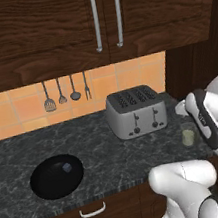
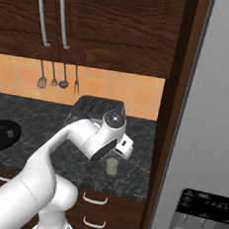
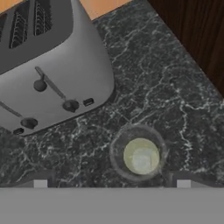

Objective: Grab a lemon wedge from the fridge and one ice cube from the ice bowl, and put them in the glass of lemonade.

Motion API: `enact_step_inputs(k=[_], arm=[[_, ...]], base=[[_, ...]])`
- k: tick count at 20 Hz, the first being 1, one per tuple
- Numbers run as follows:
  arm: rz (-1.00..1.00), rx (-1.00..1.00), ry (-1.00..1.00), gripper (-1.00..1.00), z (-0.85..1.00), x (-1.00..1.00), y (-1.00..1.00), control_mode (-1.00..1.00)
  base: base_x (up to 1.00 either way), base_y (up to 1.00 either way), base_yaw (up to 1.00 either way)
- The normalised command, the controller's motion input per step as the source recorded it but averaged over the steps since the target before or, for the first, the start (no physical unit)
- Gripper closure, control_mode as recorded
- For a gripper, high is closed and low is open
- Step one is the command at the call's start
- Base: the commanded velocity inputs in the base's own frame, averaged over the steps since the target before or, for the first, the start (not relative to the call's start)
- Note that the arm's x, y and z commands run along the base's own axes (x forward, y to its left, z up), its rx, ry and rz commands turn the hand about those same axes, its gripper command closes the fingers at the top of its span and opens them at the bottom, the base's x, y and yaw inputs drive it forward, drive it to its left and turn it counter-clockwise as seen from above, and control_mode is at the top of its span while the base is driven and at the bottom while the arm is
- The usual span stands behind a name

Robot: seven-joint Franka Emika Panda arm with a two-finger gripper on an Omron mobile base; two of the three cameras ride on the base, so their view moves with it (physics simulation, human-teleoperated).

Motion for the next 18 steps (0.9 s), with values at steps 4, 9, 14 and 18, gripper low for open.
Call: enact_step_inputs(k=[4,9,14,18], arm=[[0.15,-0.01,-0.01,-1.0,0.54,-0.34,0.44,-1.0],[0.19,-0.22,0.08,-1.0,0.6,-0.57,0.89,-1.0],[0.14,-0.35,0.05,-1.0,0.13,-0.5,1.0,-1.0],[0.01,-0.13,0.0,-1.0,0.41,-0.89,0.54,-1.0]], base=[[0.0,0.0,0.0],[0.0,0.0,0.0],[0.0,0.0,0.0],[0.0,0.0,0.0]])
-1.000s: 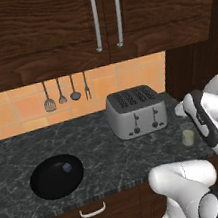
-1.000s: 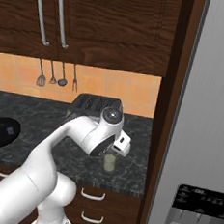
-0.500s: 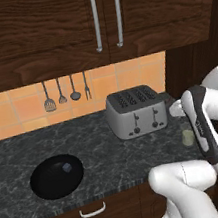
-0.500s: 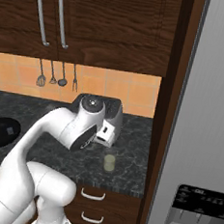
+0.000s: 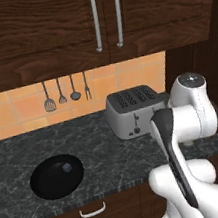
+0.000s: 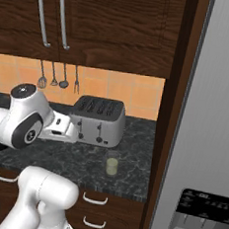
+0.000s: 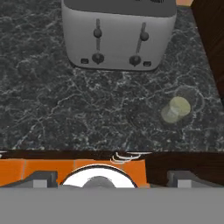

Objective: Grab a lemon wedge from the fridge and one ice cube from the ice bowl, and put them in the glass of lemonade.

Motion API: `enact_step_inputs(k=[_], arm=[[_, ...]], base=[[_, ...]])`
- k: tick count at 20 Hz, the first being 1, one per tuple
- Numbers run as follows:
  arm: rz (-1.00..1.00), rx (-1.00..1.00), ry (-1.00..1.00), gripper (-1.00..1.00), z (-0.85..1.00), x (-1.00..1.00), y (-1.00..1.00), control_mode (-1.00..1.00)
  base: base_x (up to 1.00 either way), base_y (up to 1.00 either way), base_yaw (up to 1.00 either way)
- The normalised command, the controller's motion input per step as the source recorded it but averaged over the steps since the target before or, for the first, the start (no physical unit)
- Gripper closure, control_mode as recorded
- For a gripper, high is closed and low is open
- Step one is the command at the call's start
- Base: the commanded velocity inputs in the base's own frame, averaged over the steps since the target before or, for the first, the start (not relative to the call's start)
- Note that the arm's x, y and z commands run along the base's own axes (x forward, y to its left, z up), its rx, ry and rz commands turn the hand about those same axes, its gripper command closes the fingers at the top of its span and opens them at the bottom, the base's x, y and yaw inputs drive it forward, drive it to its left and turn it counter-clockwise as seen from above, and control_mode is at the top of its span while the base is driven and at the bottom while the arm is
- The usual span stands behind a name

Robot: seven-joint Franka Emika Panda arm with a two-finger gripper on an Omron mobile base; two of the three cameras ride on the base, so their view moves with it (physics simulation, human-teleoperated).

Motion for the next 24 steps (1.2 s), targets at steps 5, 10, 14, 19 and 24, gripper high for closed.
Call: enact_step_inputs(k=[5,10,14,19,24], arm=[[-0.21,0.05,-0.02,-1.0,0.49,-0.66,0.0,-1.0],[-0.13,0.03,0.0,-1.0,0.05,-0.24,0.0,-1.0],[0.0,0.0,0.0,-1.0,0.0,-0.01,0.0,-1.0],[-0.17,0.08,-0.27,-1.0,0.0,-0.95,-0.3,-1.0],[-0.25,0.05,-0.16,-1.0,-0.01,-0.69,-0.52,-1.0]], base=[[0.0,0.0,0.0],[0.0,0.0,0.0],[0.0,0.0,0.0],[0.0,0.0,0.0],[0.0,0.0,0.0]])
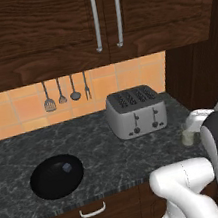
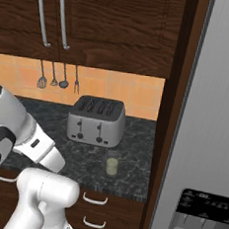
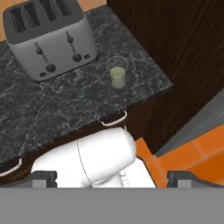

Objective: Grab a lemon wedge from the fridge and one ice cube from the ice bowl, and put them in the glass of lemonade.

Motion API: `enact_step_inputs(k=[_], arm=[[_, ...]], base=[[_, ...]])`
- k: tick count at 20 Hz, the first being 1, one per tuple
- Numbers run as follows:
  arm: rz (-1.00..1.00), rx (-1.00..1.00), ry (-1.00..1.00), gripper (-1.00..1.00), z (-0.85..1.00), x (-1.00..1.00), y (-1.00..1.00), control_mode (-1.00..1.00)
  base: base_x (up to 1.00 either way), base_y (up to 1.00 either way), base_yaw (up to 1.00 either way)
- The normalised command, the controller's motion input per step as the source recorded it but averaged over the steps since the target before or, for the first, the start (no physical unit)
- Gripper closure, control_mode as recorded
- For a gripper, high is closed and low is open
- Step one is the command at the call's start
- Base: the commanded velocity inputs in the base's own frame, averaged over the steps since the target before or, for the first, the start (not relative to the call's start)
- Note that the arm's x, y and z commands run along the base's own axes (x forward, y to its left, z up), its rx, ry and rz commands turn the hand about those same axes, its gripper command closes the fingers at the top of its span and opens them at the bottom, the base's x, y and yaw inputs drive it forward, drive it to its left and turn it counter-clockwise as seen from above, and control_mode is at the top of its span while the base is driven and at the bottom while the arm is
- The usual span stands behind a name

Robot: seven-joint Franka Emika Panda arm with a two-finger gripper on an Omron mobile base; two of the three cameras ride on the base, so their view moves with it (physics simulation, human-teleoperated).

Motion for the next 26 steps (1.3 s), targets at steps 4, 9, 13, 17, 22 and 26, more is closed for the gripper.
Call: enact_step_inputs(k=[4,9,13,17,22,26], arm=[[0.22,0.01,0.04,-1.0,-0.35,0.5,0.11,-1.0],[0.11,0.01,0.11,-1.0,-0.21,0.58,0.03,-1.0],[-0.01,-0.01,-0.07,-1.0,-0.24,-0.04,0.34,-1.0],[0.0,0.0,-0.05,-1.0,-0.07,-0.15,0.06,-1.0],[0.0,-0.01,0.01,-1.0,-0.14,0.0,0.0,1.0],[0.0,0.0,0.0,-1.0,0.0,0.0,0.0,1.0]], base=[[0.0,0.0,0.0],[0.0,0.0,0.0],[0.0,0.0,0.0],[0.0,0.0,0.0],[-0.05,-0.06,0.0],[-1.0,-0.71,-0.04]])
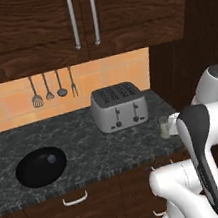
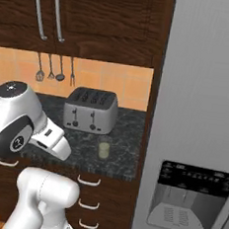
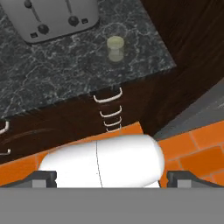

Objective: Grab a lemon wedge from the fridge and one ice cube from the ice bowl, and put them in the glass of lemonade.

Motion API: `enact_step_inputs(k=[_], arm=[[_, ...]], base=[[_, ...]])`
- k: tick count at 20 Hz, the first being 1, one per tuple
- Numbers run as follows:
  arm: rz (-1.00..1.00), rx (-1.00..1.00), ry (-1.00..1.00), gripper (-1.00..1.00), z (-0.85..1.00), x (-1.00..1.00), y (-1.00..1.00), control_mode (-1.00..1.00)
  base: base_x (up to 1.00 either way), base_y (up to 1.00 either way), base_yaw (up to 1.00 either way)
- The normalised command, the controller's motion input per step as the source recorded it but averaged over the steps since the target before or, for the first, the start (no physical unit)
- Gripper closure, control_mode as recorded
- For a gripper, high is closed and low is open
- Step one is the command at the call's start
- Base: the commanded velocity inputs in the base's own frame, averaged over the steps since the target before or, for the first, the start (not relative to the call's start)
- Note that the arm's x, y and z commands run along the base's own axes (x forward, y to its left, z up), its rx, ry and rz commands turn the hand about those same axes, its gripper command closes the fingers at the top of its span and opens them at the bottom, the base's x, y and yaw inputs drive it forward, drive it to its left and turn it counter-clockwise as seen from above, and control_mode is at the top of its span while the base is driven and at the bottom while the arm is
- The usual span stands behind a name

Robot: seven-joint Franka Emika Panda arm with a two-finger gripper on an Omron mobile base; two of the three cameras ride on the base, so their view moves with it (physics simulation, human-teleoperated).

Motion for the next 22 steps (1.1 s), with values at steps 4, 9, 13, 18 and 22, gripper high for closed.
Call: enact_step_inputs(k=[4,9,13,18,22], arm=[[0.0,0.0,0.0,-1.0,0.0,0.0,0.0,1.0],[0.0,0.0,0.0,-1.0,0.0,0.0,0.0,1.0],[0.0,0.0,0.0,-1.0,0.0,0.0,0.0,1.0],[0.0,0.0,0.0,-1.0,0.0,0.0,0.0,1.0],[0.0,0.0,0.0,-1.0,0.0,0.0,0.0,1.0]], base=[[-0.95,-0.74,-0.01],[-0.32,-0.87,0.16],[0.09,-1.0,0.44],[-0.49,-0.68,0.22],[-0.15,-0.18,-0.12]])
